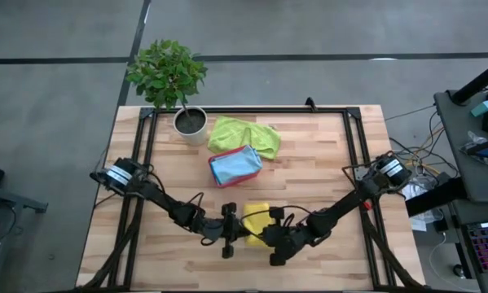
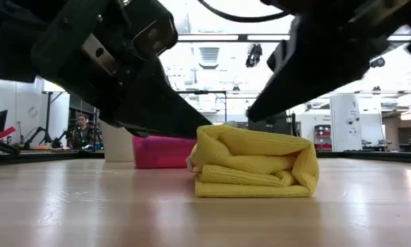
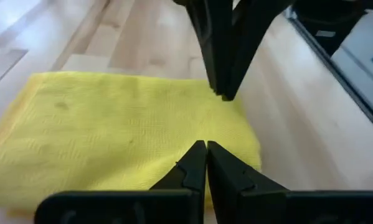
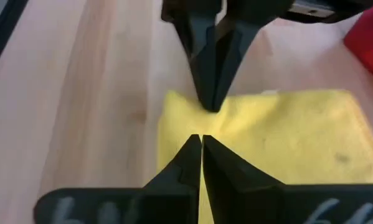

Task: Fold microfiber towels
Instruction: Fold the yellow microfiber cloth

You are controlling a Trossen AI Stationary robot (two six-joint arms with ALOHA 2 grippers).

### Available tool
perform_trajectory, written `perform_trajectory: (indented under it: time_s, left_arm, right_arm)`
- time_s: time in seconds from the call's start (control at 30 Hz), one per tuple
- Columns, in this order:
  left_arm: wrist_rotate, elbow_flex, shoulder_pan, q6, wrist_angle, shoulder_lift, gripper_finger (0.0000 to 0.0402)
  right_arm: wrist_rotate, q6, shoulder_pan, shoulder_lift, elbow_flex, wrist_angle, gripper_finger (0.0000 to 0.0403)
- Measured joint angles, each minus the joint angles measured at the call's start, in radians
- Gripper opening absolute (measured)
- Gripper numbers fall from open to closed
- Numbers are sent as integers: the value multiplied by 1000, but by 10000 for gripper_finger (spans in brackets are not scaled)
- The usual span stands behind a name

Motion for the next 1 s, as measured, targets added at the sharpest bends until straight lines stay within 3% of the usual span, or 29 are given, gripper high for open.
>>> perform_trajectory:
  time_s: [0.37, 0.6, 1.0]
  left_arm:
    - [63, 32, 0, 12, 32, 103, 0]
    - [67, 37, 0, -69, -54, 104, 0]
    - [83, 29, -1, -19, -185, -25, 0]
  right_arm:
    - [-5, 77, 23, 17, -78, 1, 9]
    - [-60, 112, 23, 19, -164, 130, 9]
    - [-68, 71, 30, -78, -157, 98, 9]
